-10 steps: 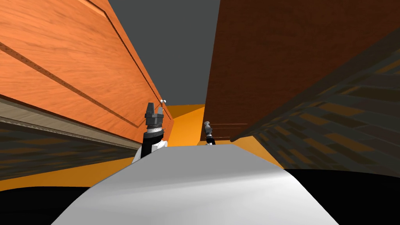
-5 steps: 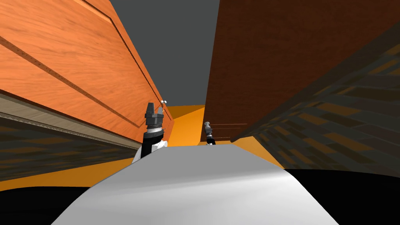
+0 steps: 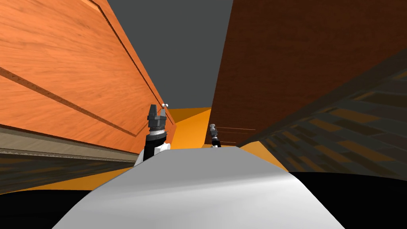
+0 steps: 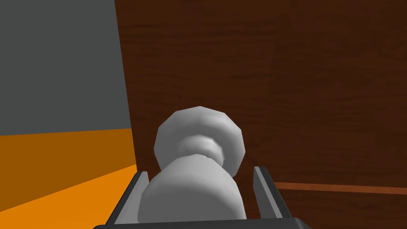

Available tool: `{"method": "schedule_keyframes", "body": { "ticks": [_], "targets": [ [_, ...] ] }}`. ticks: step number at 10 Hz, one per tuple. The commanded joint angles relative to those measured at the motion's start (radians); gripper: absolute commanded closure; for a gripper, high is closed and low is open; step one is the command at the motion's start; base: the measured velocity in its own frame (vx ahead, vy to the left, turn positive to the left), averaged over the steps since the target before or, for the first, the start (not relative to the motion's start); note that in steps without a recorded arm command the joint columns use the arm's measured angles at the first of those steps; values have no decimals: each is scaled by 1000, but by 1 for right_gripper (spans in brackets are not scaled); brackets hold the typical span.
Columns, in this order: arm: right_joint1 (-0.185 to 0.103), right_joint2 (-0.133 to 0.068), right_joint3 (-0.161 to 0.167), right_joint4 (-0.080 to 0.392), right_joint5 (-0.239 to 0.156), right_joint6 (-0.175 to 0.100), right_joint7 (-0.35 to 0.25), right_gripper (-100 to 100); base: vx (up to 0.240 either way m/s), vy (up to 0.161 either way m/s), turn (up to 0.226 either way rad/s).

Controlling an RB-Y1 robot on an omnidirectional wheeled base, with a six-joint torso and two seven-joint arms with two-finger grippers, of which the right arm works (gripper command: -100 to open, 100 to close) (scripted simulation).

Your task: Push the door open

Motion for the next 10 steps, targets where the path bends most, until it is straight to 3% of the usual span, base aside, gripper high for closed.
{"method": "schedule_keyframes", "body": {
  "ticks": [1,4,10],
  "targets": [
    [-5,-16,-30,-2,-13,-10,9,100,187,60,-69],
    [-11,-26,-67,2,-30,-14,20,100,198,61,-60],
    [-18,-27,-119,7,-55,-20,35,100,135,53,-49]
  ]
}}
